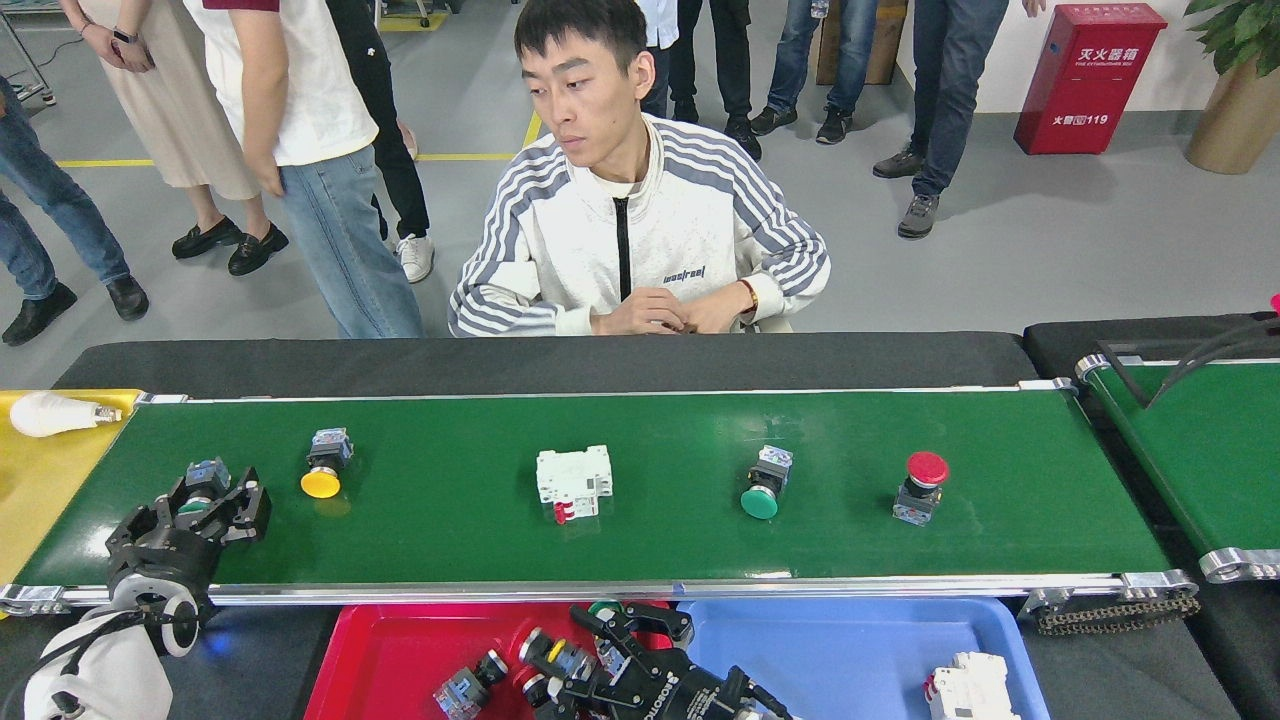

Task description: Pick switch part from conveyor to tray

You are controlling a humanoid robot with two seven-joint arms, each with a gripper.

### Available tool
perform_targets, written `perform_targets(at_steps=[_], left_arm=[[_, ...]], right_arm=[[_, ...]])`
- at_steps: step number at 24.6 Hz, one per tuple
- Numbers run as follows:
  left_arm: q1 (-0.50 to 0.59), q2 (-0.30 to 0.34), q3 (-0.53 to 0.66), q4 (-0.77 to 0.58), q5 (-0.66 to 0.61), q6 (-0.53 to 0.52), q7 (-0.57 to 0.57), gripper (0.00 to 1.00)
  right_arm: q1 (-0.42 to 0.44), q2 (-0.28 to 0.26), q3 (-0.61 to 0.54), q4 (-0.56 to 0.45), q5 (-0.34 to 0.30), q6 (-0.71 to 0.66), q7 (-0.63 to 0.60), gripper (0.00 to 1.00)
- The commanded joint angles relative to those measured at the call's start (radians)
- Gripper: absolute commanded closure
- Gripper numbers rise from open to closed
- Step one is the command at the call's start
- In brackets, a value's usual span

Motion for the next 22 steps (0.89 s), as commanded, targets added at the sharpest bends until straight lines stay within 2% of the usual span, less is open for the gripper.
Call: perform_targets(at_steps=[1,2,4,7,9,12,15,18,20,22], left_arm=[[-0.016,0.013,-0.005,-0.001,0.000,0.010,0.031,0.64],[-0.013,0.015,0.001,0.000,0.006,0.006,0.035,0.77],[-0.010,0.013,0.006,0.002,0.013,0.010,0.035,0.86],[-0.002,0.012,0.006,-0.009,0.014,-0.001,0.045,0.92],[0.030,0.009,0.000,-0.070,0.016,-0.018,0.068,0.93],[0.153,0.007,0.001,-0.319,0.017,-0.142,0.071,0.93],[0.314,-0.005,-0.002,-0.618,0.016,-0.296,0.066,0.92],[0.470,-0.043,-0.017,-0.874,0.011,-0.448,0.060,0.89],[0.562,-0.072,-0.049,-0.994,0.005,-0.532,0.058,0.84],[0.648,-0.089,-0.100,-1.070,0.006,-0.553,0.031,0.53]], right_arm=[[-0.013,0.005,-0.032,-0.029,-0.012,-0.001,-0.014,0.00],[-0.001,0.001,-0.090,-0.049,-0.029,0.006,-0.037,0.00],[0.060,0.005,-0.256,-0.072,-0.038,0.011,-0.090,0.00],[0.198,0.013,-0.483,-0.130,-0.038,0.055,-0.130,0.00],[0.280,0.020,-0.621,-0.139,-0.040,0.104,-0.218,0.00],[0.323,0.017,-0.739,-0.132,-0.040,0.153,-0.264,0.00],[0.304,-0.006,-0.750,-0.093,-0.030,0.192,-0.261,0.00],[0.254,-0.038,-0.747,-0.070,-0.021,0.209,-0.215,0.00],[0.221,-0.050,-0.721,-0.047,-0.010,0.207,-0.166,0.00],[0.166,-0.052,-0.653,-0.023,-0.004,0.207,-0.138,0.00]])
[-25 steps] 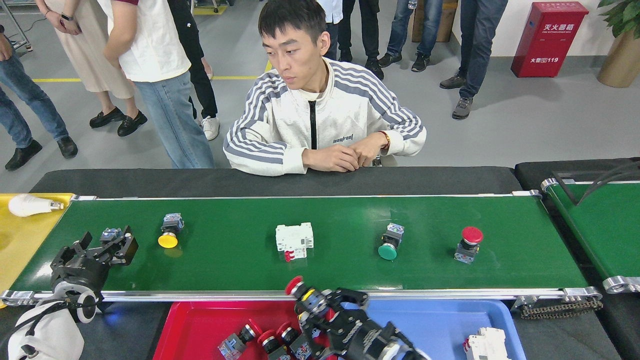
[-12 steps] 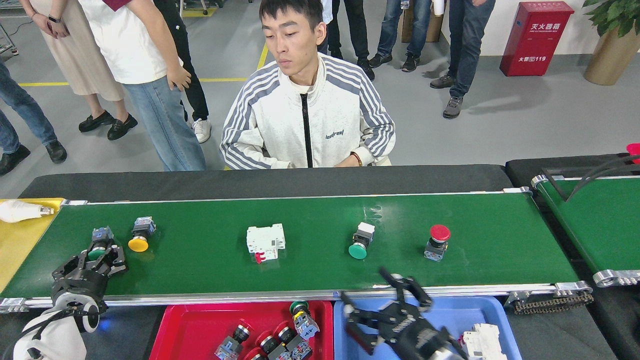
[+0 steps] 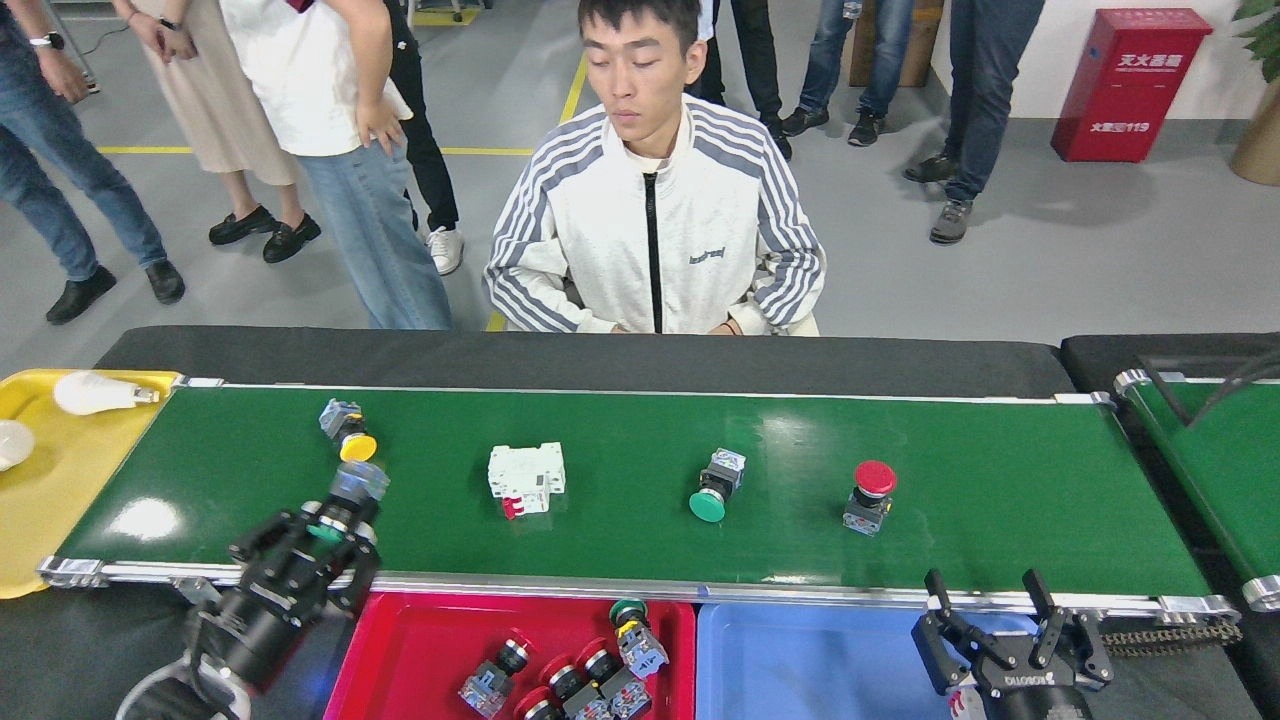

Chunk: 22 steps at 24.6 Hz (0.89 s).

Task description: Pick switch part from conveyor to tray

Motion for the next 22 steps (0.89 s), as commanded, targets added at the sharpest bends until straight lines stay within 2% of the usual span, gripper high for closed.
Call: perform_targets(at_steps=[1,2,6,8,9,10,11,12,14,17,22], left_arm=[[0.030,-0.006,-0.034,-0.058,0.000,-0.039,-0.028,0.24],[0.040,-0.021,-0.043,-0.064,0.000,-0.022,-0.036,0.01],[0.040,-0.044,-0.045,-0.063,0.000,0.032,-0.036,0.00],[0.035,-0.054,-0.034,-0.058,0.000,0.068,-0.038,0.00],[0.035,-0.060,-0.020,-0.052,0.001,0.145,-0.038,0.00],[0.034,-0.061,-0.004,-0.037,0.001,0.261,-0.038,0.00],[0.024,-0.063,0.013,-0.009,0.003,0.381,-0.036,0.00],[0.009,-0.057,0.029,0.018,0.004,0.481,-0.036,0.00],[-0.020,-0.052,0.073,0.091,0.003,0.588,-0.036,0.00],[-0.020,-0.048,0.168,0.155,0.001,0.593,-0.038,0.00],[-0.028,-0.046,0.176,0.152,0.003,0.593,-0.038,0.00]], right_arm=[[-0.062,-0.004,0.045,0.014,0.006,0.005,0.039,0.00],[-0.095,-0.004,0.065,0.036,0.008,0.005,0.053,0.00],[-0.236,-0.002,0.175,0.183,0.006,0.003,0.116,0.00],[-0.263,-0.004,0.207,0.214,0.004,-0.003,0.116,0.08],[-0.265,-0.005,0.218,0.215,0.003,-0.008,0.117,0.25],[-0.266,-0.009,0.229,0.217,0.003,-0.011,0.117,0.51],[-0.266,-0.019,0.241,0.218,0.004,-0.011,0.117,0.71],[-0.268,-0.033,0.256,0.221,0.003,-0.009,0.119,0.79],[-0.266,-0.045,0.276,0.223,0.003,-0.008,0.117,0.83],[-0.265,-0.047,0.278,0.221,0.001,-0.009,0.103,0.85],[-0.256,-0.041,0.319,0.180,0.003,-0.011,0.063,0.85]])
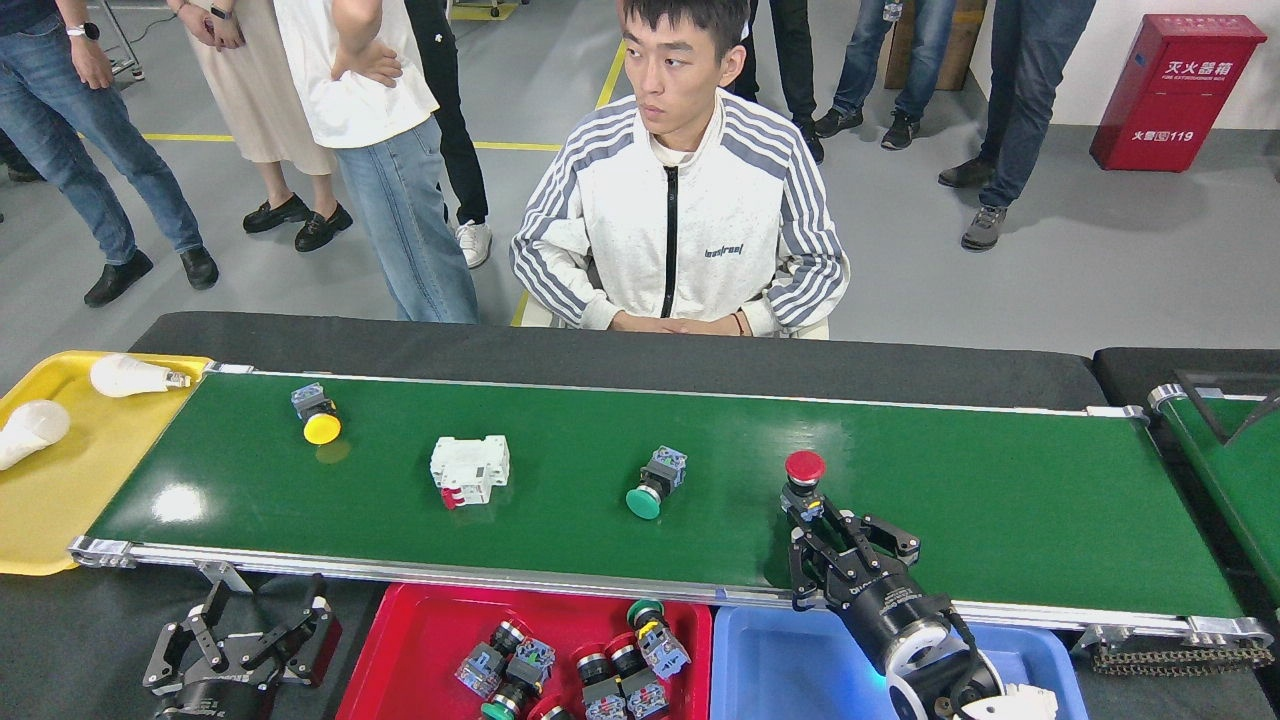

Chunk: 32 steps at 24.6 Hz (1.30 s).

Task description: Pick switch part from conveyor to tray

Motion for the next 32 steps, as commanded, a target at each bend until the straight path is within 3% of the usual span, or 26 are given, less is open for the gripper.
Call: perform_targets(at_steps=[1,5,6,7,8,12,16,19,26,30,32], left_arm=[[-0.013,0.009,0.004,-0.015,0.001,0.006,0.003,0.00],[-0.025,0.012,0.002,-0.012,0.001,0.006,0.002,0.00],[-0.028,0.019,0.002,-0.010,0.001,0.005,0.002,0.00],[-0.031,0.024,0.001,-0.010,0.001,0.002,-0.003,0.00],[-0.039,0.025,-0.003,-0.010,0.001,-0.006,-0.013,0.00],[-0.128,0.015,-0.041,-0.004,0.001,-0.064,-0.089,0.00],[-0.214,0.010,-0.085,0.059,0.002,-0.063,-0.110,0.00],[-0.270,0.012,-0.085,0.171,0.004,-0.066,-0.110,0.00],[-0.362,0.022,-0.076,0.332,0.008,-0.061,-0.107,0.00],[-0.405,0.027,-0.072,0.396,0.010,-0.058,-0.101,0.03],[-0.413,0.029,-0.047,0.421,0.010,-0.058,-0.099,0.17]], right_arm=[[-0.004,-0.001,0.036,-0.039,-0.001,-0.004,-0.036,0.85],[0.052,-0.007,0.201,-0.151,0.001,-0.021,-0.089,0.82],[0.068,-0.009,0.250,-0.174,0.002,-0.044,-0.098,0.69],[0.080,-0.009,0.287,-0.190,0.002,-0.076,-0.109,0.15],[0.091,-0.009,0.311,-0.193,0.002,-0.120,-0.125,0.02],[0.095,0.001,0.320,-0.193,-0.001,-0.269,-0.137,0.00],[0.091,0.008,0.290,-0.197,-0.019,-0.267,-0.137,0.00],[0.109,0.004,0.109,-0.202,-0.036,-0.264,-0.128,0.00],[0.246,0.030,-0.374,-0.203,-0.038,-0.263,-0.129,0.00],[0.264,0.047,-0.502,-0.191,-0.038,-0.263,-0.132,0.00],[0.264,0.045,-0.530,-0.183,-0.039,-0.263,-0.134,0.00]])
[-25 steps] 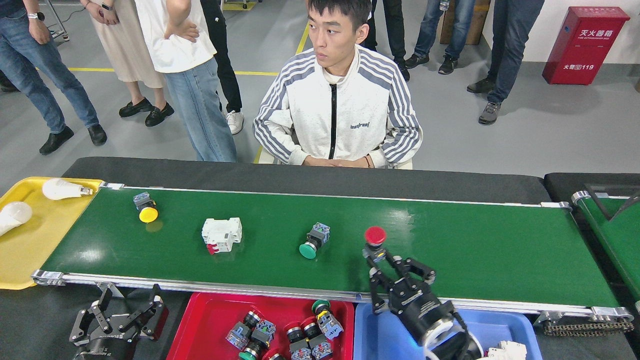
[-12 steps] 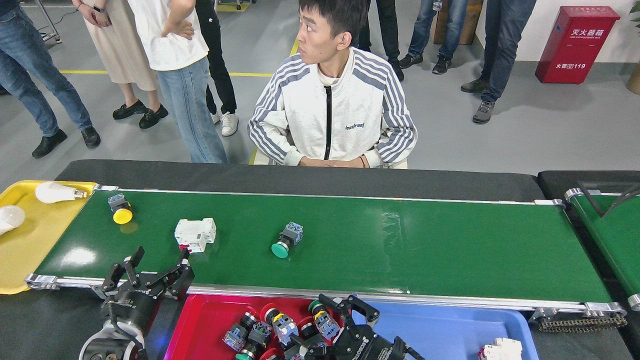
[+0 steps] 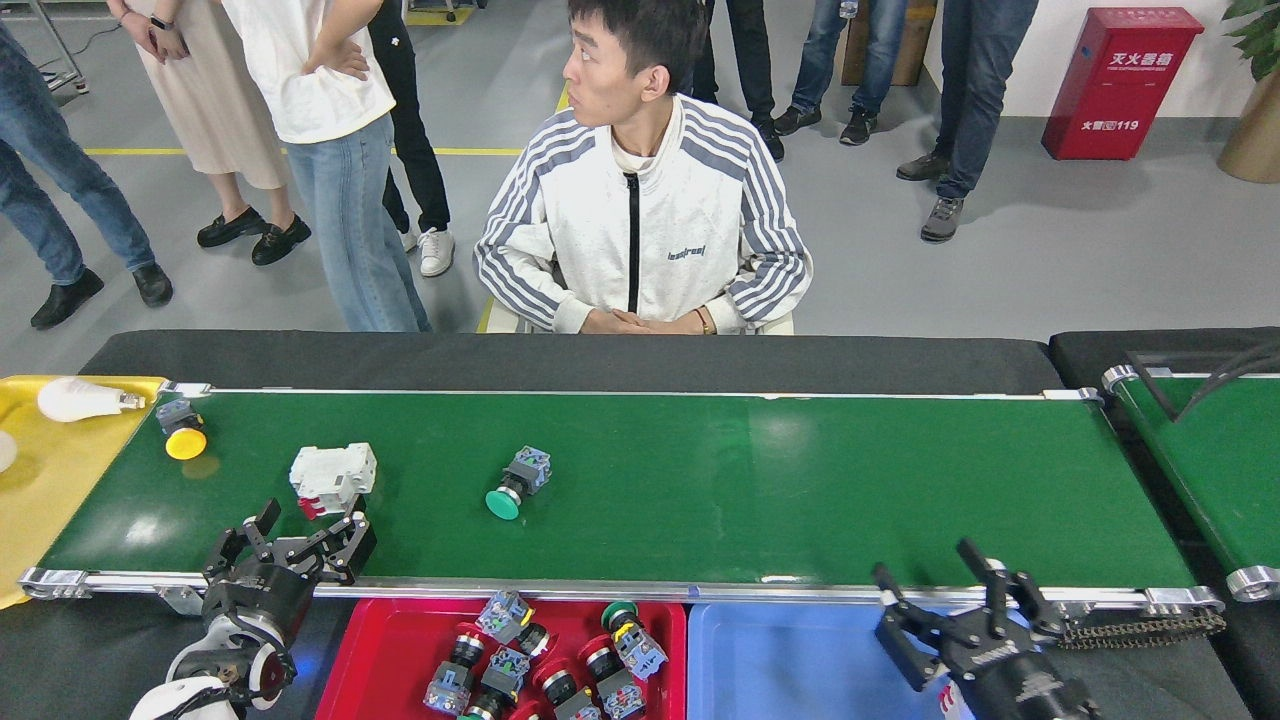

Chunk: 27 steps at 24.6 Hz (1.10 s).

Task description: Pick switch part from conveyor to tray

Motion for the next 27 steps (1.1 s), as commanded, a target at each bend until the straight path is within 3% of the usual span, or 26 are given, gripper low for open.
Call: perform_targets(at_steps=[1,6,9,10,11,14,20,25,27], left_arm=[[-0.019,0.015,0.029,0.013,0.003,0.005,0.011,0.20],[-0.040,0.017,0.075,0.116,0.001,0.054,0.018,0.26],[-0.069,0.023,0.077,0.156,0.006,0.074,0.018,0.47],[-0.072,0.028,0.080,0.159,0.006,0.073,0.019,0.63],[-0.074,0.028,0.081,0.159,0.007,0.071,0.018,0.72],[-0.078,0.026,0.100,0.159,0.009,0.067,0.019,0.83],[-0.072,0.020,0.090,0.139,0.006,0.045,0.042,0.88],[-0.022,0.011,0.086,-0.090,0.003,-0.105,0.041,0.89],[0.032,-0.018,0.031,-0.223,0.000,-0.187,0.041,0.89]], right_arm=[[-0.006,0.000,-0.014,0.001,-0.005,0.001,-0.013,0.00],[-0.009,-0.008,-0.013,0.028,-0.008,-0.005,-0.014,0.00],[-0.010,-0.011,-0.013,0.028,-0.008,-0.008,-0.014,0.00],[-0.012,-0.011,-0.013,0.030,-0.008,-0.007,-0.013,0.00],[-0.012,-0.011,-0.013,0.030,-0.008,-0.007,-0.013,0.00],[-0.021,-0.015,-0.013,0.050,-0.012,-0.005,-0.013,0.00],[-0.052,-0.026,-0.013,0.019,-0.037,0.015,-0.013,0.00],[-0.046,-0.026,-0.003,-0.050,0.006,0.220,-0.011,0.00],[-0.041,-0.024,0.023,-0.058,0.031,0.285,-0.008,0.00]])
